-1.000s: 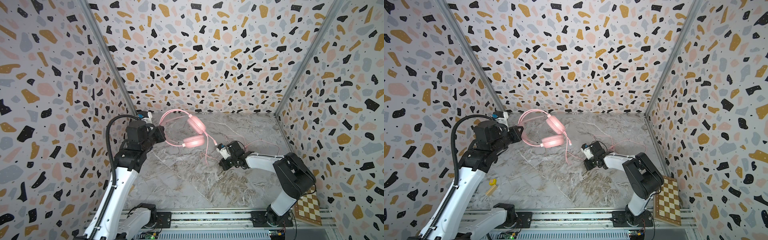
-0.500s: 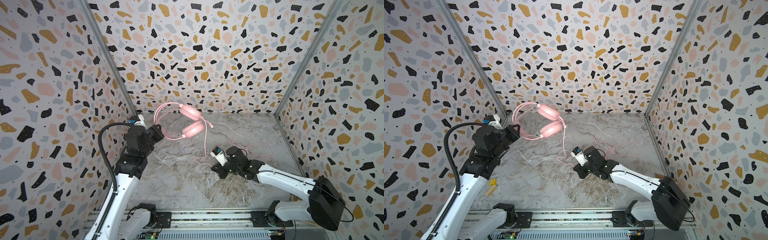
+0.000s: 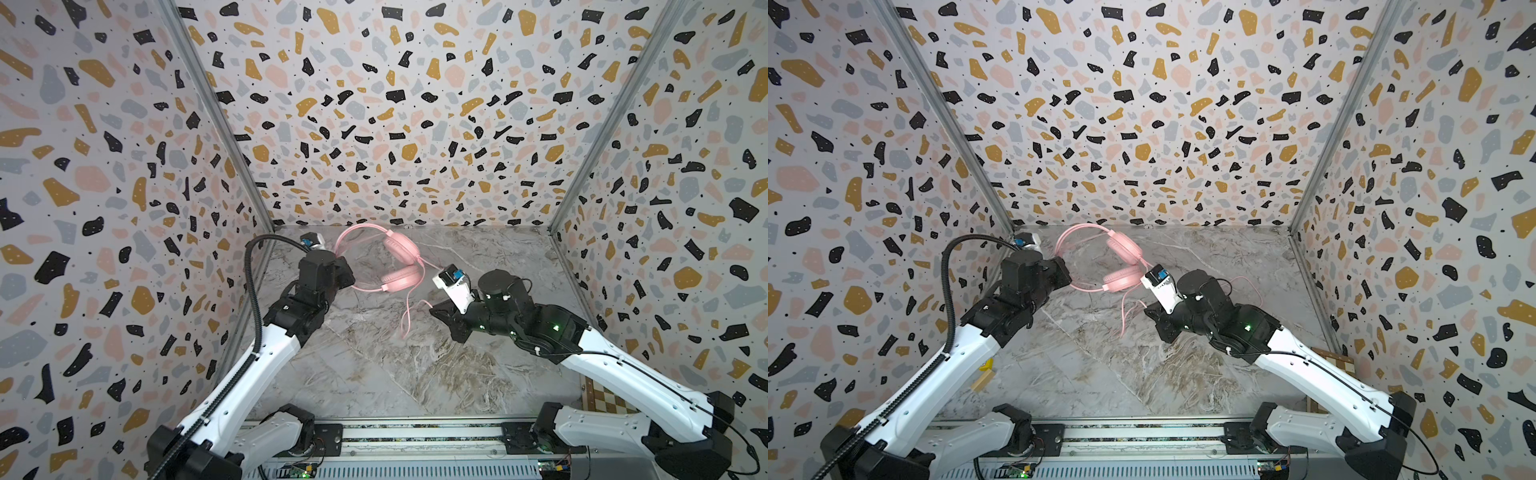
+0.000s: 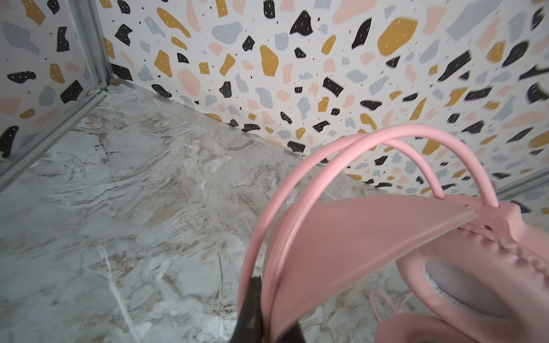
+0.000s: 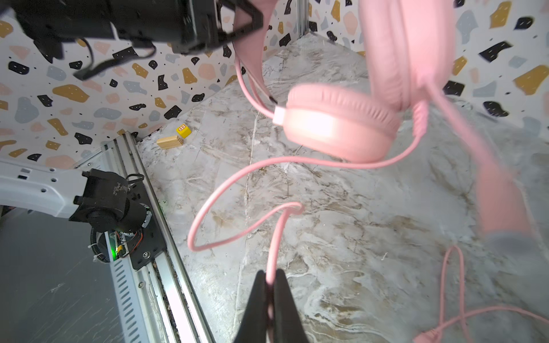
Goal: Wrap the headphones
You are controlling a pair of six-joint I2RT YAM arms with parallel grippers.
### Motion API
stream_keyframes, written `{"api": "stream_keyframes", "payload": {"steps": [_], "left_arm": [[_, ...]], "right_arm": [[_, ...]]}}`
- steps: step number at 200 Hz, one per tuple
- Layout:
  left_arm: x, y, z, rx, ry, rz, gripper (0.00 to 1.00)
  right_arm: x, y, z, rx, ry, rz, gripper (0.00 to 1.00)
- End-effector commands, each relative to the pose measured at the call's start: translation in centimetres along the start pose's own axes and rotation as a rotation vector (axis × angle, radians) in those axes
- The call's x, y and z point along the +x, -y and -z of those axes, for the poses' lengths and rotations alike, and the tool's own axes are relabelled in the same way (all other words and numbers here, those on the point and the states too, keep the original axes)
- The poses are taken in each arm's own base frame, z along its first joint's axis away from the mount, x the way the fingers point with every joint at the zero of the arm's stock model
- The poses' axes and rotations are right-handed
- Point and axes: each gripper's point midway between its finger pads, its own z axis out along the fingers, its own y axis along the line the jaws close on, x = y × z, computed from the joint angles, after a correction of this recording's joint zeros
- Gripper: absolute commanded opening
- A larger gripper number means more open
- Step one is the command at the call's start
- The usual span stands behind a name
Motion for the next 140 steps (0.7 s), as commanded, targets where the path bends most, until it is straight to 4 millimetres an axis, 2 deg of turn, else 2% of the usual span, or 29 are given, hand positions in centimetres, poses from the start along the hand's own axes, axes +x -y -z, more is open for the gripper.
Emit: {"api": "stream_keyframes", "payload": {"steps": [1, 16, 57, 104, 125, 140], "left_arm": [[-3.2, 2.4, 0.9, 0.050, 0.097, -0.072, 0.00], [-2.2, 3.1, 0.4, 0.075, 0.056, -0.134, 0.00], [-0.1, 2.9, -0.4, 0.077, -0.020, -0.266, 0.00], [3.3, 5.9, -0.7, 0.230, -0.138, -0.384, 0.00], [4.1, 7.3, 0.0, 0.303, -0.157, -0.422, 0.00], [4.4, 8.3, 0.9, 0.372, -0.165, -0.430, 0.00]], "right_arm": [[-0.5, 1.0, 1.8, 0.077, -0.017, 0.058, 0.00], [-1.2, 1.5, 2.1, 0.109, -0.008, 0.082, 0.00], [-4.6, 1.6, 3.7, 0.141, 0.072, 0.127, 0.00], [-8.0, 1.3, 4.5, 0.147, 0.149, 0.184, 0.00], [-8.5, 1.8, 3.9, 0.171, 0.157, 0.215, 0.00], [-8.4, 3.0, 3.2, 0.197, 0.145, 0.216, 0.00]]}}
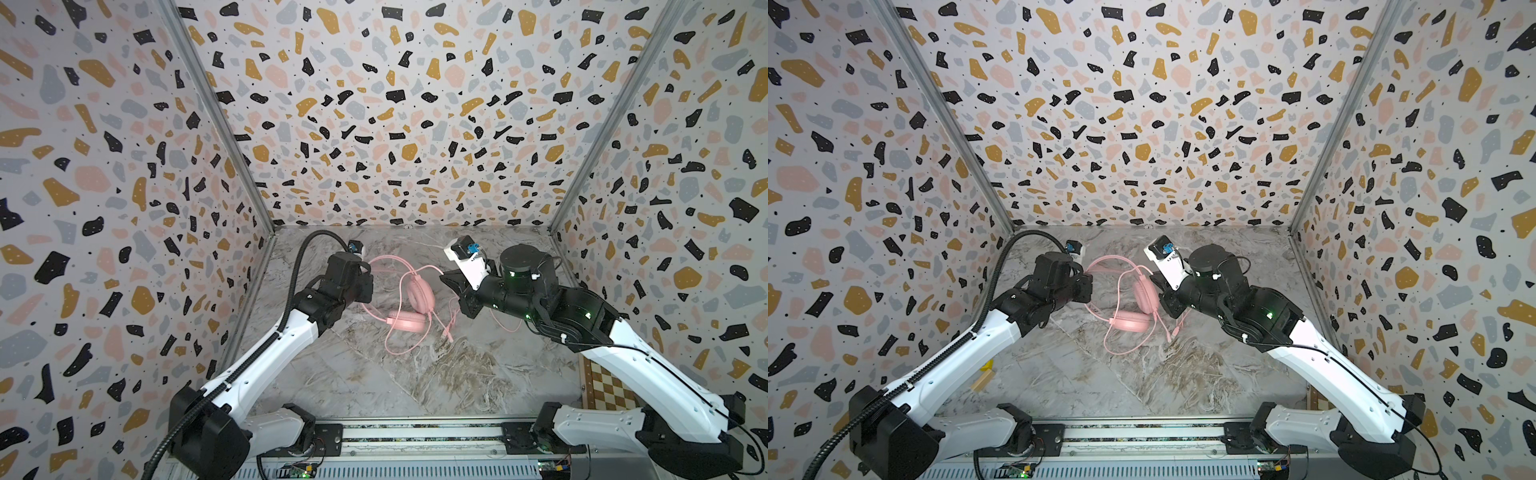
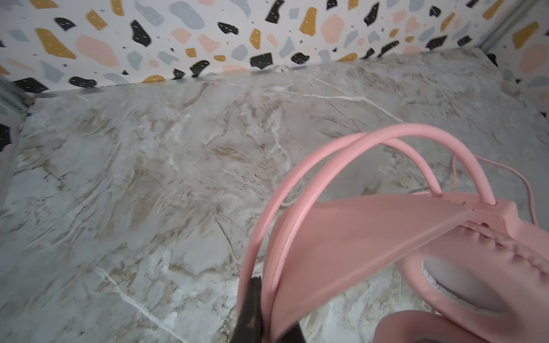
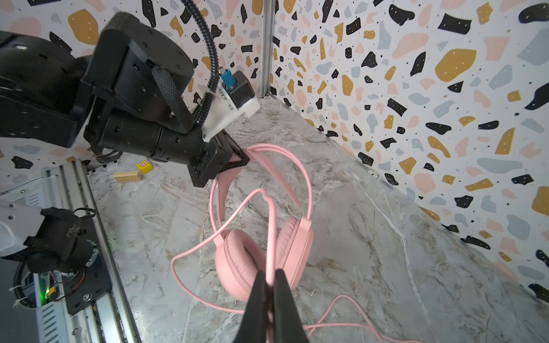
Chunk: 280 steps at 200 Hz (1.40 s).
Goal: Wrap the headphones
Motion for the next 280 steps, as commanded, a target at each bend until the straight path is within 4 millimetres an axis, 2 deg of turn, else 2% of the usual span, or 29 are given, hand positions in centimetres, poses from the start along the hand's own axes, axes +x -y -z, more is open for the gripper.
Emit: {"api": "stream_keyframes", "payload": {"steps": [1, 35, 71, 94, 125, 174, 211, 226, 246, 280], "left_arm": [[-4.1, 3.5, 2.6, 0.175, 0.134, -0.034, 0.00], [-4.9, 5.5, 5.5, 0.311, 0.195, -0.046, 0.00], [-5.2, 8.6, 8.7, 0.511, 0.227, -0.057, 0.00], [-5.9, 8.9, 10.3, 0.549, 0.270, -0.047, 0.00], [-7.1, 8.1, 11.2, 0.510, 0.337, 0.000, 0.00], [-10.2, 7.9, 13.3, 0.574, 0.495, 0.180, 0.00], [-12.1, 5.4, 14.8, 0.470, 0.589, 0.295, 0.00], [-12.6, 5.2, 15.5, 0.494, 0.618, 0.359, 0.00], [-12.9, 5.1, 15.3, 0.528, 0.622, 0.457, 0.00], [-13.0, 4.8, 14.9, 0.556, 0.628, 0.564, 0.00]], "right_arm": [[-0.7, 1.5, -0.6, 0.047, 0.020, 0.037, 0.00], [1.5, 5.6, -1.9, 0.083, 0.011, -0.033, 0.00], [3.5, 7.4, -3.8, 0.088, -0.010, -0.088, 0.00], [4.8, 8.5, -4.3, 0.098, -0.024, -0.122, 0.00], [5.7, 8.4, -3.9, 0.083, -0.005, -0.160, 0.00], [8.1, 7.9, -3.6, 0.048, 0.018, -0.258, 0.00], [9.2, 6.9, -3.5, 0.003, 0.052, -0.329, 0.00], [9.6, 6.0, -3.8, -0.050, 0.068, -0.362, 0.00], [9.5, 5.4, -3.8, -0.085, 0.105, -0.405, 0.00], [8.3, 5.1, -2.9, -0.113, 0.198, -0.462, 0.00]]}}
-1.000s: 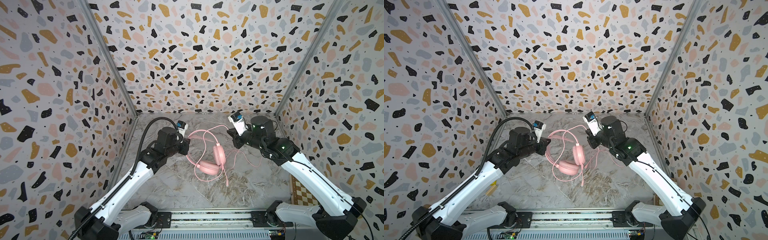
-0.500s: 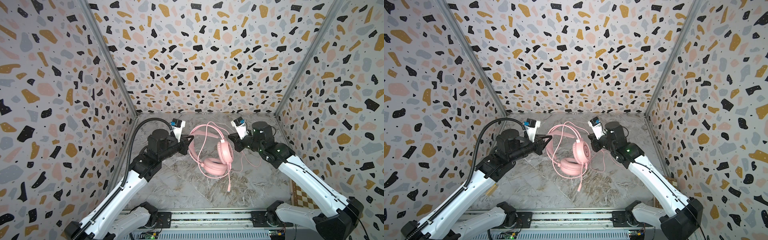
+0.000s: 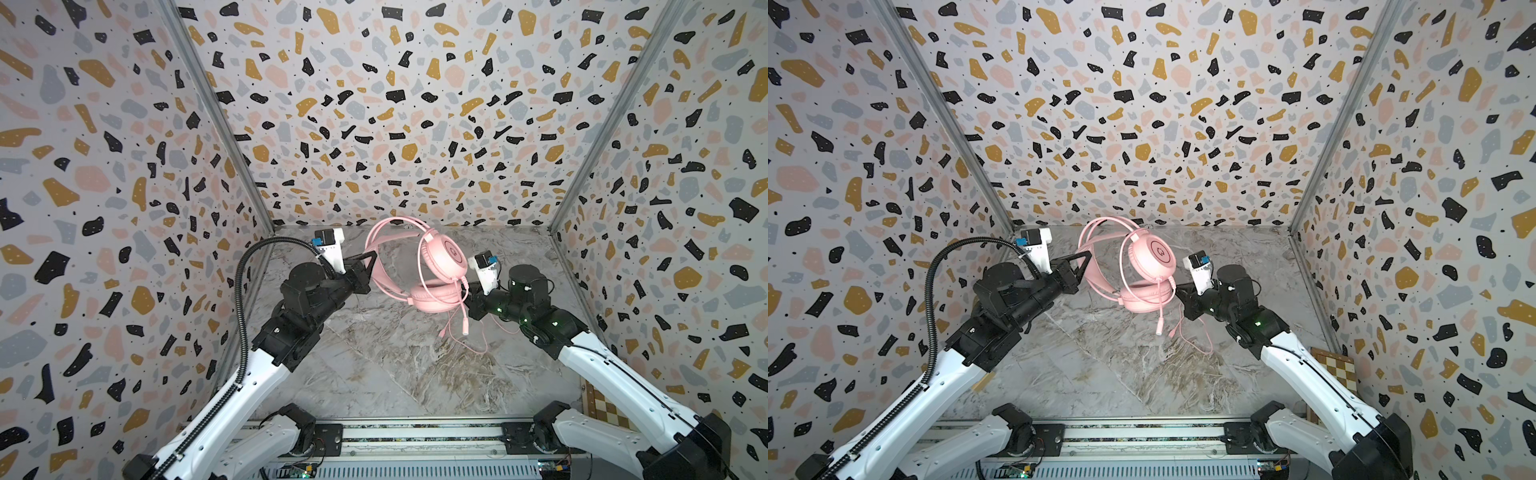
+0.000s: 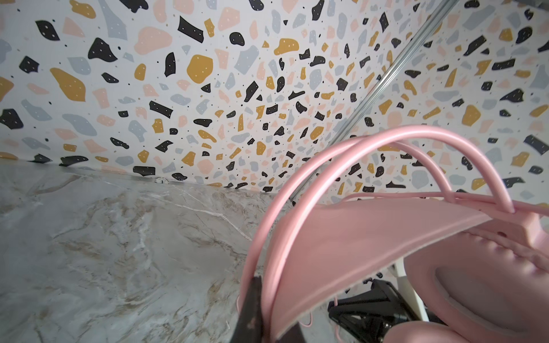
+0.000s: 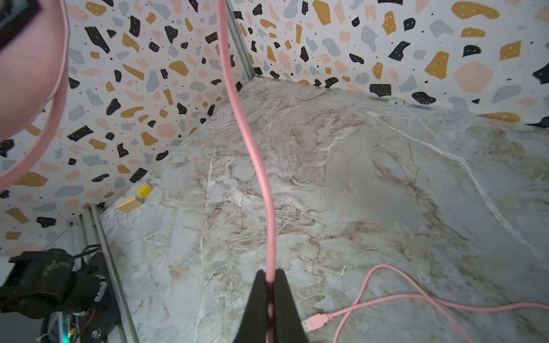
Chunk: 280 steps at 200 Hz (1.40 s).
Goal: Wrap the headphones
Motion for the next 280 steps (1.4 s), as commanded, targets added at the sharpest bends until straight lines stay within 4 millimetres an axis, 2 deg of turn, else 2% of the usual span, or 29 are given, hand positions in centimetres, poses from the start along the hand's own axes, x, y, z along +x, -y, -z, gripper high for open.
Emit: {"api": "stream_keyframes", "payload": {"steps": [1, 36, 90, 110, 143, 177, 202, 224, 240, 280], "left_arm": [[-3.8, 2.2, 0.7, 0.092, 0.158, 0.136, 0.00], [-5.2, 0.2, 1.7, 0.000, 0.263, 0.229, 0.00], [-5.7, -2.3, 2.3, -0.096, 0.356, 0.345, 0.00], [-5.3, -3.8, 2.7, -0.166, 0.399, 0.418, 0.00], [-3.1, -5.5, 2.1, -0.336, 0.403, 0.444, 0.00], [-1.9, -5.1, 0.7, -0.419, 0.385, 0.351, 0.00], [-1.3, -5.3, 0.4, -0.505, 0.395, 0.261, 0.00], [0.2, -5.7, -0.5, -0.567, 0.365, 0.174, 0.00], [1.5, -5.9, -0.9, -0.611, 0.337, 0.092, 0.00], [4.1, -6.0, -0.6, -0.715, 0.278, -0.120, 0.00]], "right_arm": [[-3.3, -1.9, 1.4, -0.080, 0.142, -0.037, 0.00], [-3.5, -2.8, 1.8, -0.145, 0.194, -0.101, 0.00], [-2.7, -3.1, 1.4, -0.163, 0.196, -0.142, 0.00], [-2.6, -3.9, 1.2, -0.188, 0.208, -0.156, 0.00], [-2.4, -5.5, -0.1, -0.229, 0.169, -0.143, 0.00], [-2.6, -7.4, -0.6, -0.266, 0.142, -0.111, 0.00], [-2.8, -7.8, -0.3, -0.252, 0.128, -0.088, 0.00], [-3.3, -8.3, 0.1, -0.253, 0.130, -0.065, 0.00], [-3.5, -8.1, 0.4, -0.218, 0.132, -0.048, 0.00], [-2.8, -5.8, 0.1, -0.083, 0.111, -0.018, 0.00]]}}
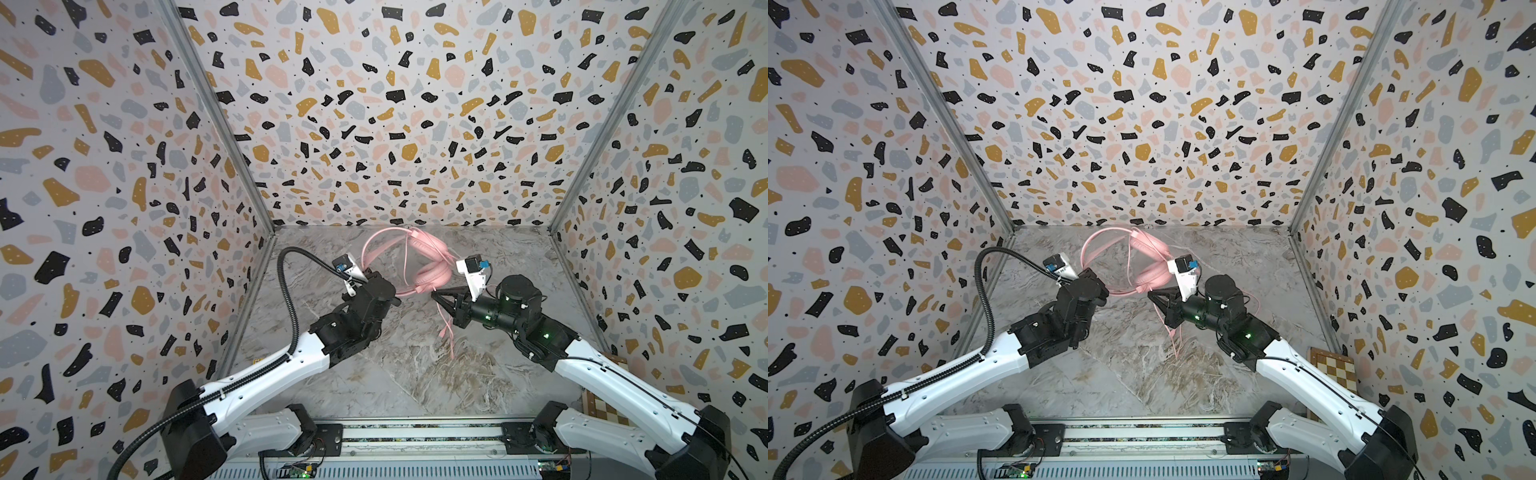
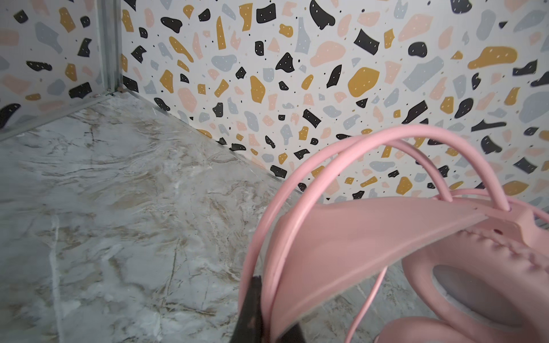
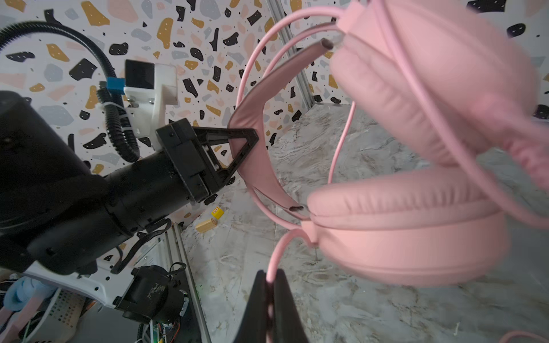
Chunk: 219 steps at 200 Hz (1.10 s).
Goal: Wrap the headphones
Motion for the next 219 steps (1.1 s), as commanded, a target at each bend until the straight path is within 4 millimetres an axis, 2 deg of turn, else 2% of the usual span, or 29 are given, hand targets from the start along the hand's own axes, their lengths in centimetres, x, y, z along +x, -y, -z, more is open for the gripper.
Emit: {"api": "stream_keyframes", "payload": {"steps": [1, 32, 64, 110, 139, 151, 186, 203, 219], "left_arm": [[-2.7, 0.7, 1.2, -0.032, 0.114, -0.018, 0.00], [-2.4, 0.9, 1.9, -0.019, 0.120, -0.090, 0.00], [-1.7, 2.1, 3.2, 0.012, 0.115, -0.289, 0.00], [0.1, 2.0, 3.8, 0.059, 0.048, -0.555, 0.00], [-0.8, 0.8, 4.4, 0.045, 0.063, -0.630, 0.00], [-0.8, 1.0, 4.7, 0.074, 0.049, -0.682, 0.00], [2.1, 2.2, 5.0, 0.207, -0.074, -0.886, 0.00], [3.1, 1.5, 4.8, 0.179, -0.122, -0.967, 0.00], [3.3, 0.3, 4.3, 0.104, -0.134, -1.027, 0.00]], "right_arm": [[-1.1, 0.8, 0.7, 0.083, 0.023, 0.056, 0.00], [-1.0, 1.6, 0.5, 0.121, 0.009, 0.080, 0.00], [-1.8, 2.6, 0.2, 0.193, -0.035, 0.178, 0.00], [-2.8, 3.8, 0.4, 0.235, -0.080, 0.273, 0.00], [-2.4, 4.7, 0.5, 0.239, -0.109, 0.297, 0.00], [-2.2, 4.7, 0.5, 0.227, -0.116, 0.312, 0.00], [-1.2, 4.5, 0.2, 0.188, -0.156, 0.356, 0.00], [-0.9, 4.7, 0.3, 0.181, -0.172, 0.367, 0.00], [-1.0, 4.5, 0.3, 0.168, -0.169, 0.358, 0.00]]}}
